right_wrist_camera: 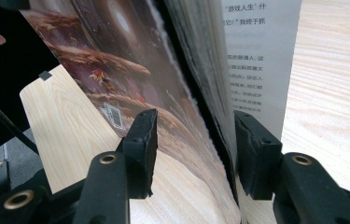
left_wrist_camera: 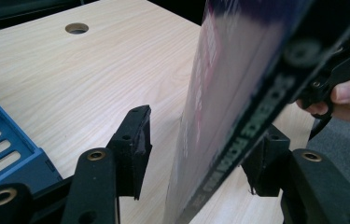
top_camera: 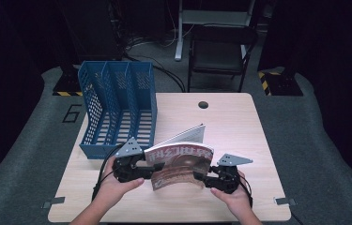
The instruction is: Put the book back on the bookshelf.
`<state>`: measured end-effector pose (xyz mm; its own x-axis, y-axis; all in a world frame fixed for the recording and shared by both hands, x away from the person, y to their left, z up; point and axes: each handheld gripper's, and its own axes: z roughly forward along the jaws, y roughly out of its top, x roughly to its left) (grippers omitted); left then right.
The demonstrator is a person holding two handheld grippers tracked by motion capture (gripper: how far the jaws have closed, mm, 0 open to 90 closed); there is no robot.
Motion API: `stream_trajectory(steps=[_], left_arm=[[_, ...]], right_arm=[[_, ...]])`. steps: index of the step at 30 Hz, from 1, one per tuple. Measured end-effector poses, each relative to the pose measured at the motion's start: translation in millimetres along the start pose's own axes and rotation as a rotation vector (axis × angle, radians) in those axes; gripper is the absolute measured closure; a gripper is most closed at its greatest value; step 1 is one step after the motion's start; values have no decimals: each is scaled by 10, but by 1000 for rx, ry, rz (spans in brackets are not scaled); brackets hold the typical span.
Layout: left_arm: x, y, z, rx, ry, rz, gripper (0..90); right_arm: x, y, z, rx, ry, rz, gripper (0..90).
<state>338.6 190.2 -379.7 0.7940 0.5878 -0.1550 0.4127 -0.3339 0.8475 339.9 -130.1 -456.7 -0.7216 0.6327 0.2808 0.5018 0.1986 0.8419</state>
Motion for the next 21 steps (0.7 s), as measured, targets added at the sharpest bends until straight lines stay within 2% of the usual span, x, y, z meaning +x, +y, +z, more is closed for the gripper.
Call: stream_trajectory(steps=[5, 6, 8, 11, 12, 15, 19, 21], left_arm=[[-20, 56, -8, 11, -11, -9, 474], [-13, 73, -12, 15, -10, 8, 475], [-33, 94, -12, 23, -25, -6, 474], [-30, 132, -20, 27, -20, 17, 472], [-41, 139, -20, 27, -25, -2, 472], [-41, 174, -27, 33, -28, -10, 472], [-37, 216, -40, 38, -24, -2, 472], [-39, 265, -51, 48, -23, 14, 472]], right_arm=[[-11, -6, -4, 6, -8, -4, 525], [-15, -8, -3, 7, -12, -3, 525], [-25, -12, -3, 14, -18, -4, 525], [-35, -18, -8, 23, -26, 6, 525], [-41, -19, -6, 21, -26, 5, 525], [-57, -24, -10, 24, -33, 8, 525], [-80, -27, -15, 26, -35, 11, 525], [-92, -30, -12, 31, -37, 11, 525]])
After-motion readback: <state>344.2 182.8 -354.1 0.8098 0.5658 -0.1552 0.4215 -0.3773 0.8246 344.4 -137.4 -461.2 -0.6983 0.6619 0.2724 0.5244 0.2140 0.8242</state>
